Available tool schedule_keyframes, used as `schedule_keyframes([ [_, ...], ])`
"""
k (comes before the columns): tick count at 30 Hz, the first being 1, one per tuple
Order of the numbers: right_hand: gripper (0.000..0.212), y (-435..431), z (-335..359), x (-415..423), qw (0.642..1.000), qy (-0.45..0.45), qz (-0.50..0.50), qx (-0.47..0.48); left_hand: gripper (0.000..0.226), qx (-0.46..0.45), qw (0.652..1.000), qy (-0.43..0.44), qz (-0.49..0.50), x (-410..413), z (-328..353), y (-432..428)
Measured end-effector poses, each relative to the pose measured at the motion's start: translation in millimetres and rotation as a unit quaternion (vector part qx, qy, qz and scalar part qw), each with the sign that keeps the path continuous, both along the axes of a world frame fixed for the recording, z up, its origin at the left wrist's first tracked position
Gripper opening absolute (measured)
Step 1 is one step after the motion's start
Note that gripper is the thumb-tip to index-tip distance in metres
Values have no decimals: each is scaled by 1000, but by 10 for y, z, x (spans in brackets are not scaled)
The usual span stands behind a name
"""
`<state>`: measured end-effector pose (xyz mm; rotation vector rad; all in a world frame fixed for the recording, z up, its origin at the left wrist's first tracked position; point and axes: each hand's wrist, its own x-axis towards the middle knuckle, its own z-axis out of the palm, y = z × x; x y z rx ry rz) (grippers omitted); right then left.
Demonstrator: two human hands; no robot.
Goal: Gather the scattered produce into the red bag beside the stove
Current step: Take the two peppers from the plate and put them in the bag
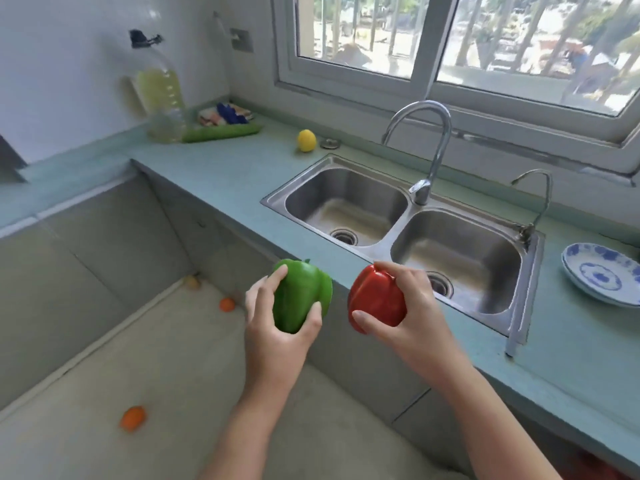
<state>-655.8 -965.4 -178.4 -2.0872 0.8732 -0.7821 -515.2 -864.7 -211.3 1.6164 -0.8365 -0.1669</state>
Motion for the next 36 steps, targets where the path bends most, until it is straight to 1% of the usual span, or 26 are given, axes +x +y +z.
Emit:
schedule_keyframes([
  [4,62,208,-38,56,998,-6,63,30,58,25,998,-5,65,-115,-44,403],
  [9,65,544,-129,111,988,-18,137,75,58,56,989,-5,134,-269,-138,908],
  [16,63,971,-62,302,976,-34,201,79,58,68,977,-37,200,-275,-96,1413],
  [19,63,1157,-49,443,972,-26,219,81,58,62,970,-31,231,-202,-98,1659],
  [27,63,2007,-74,1087,953,6,296,58,60,52,950,-40,305,162,-139,2575],
  [32,64,2794,-93,1690,939,17,342,42,62,52,935,-44,347,630,-123,3413],
  [36,64,3527,-61,2281,920,23,391,29,64,54,915,-51,397,1071,-118,4184],
])
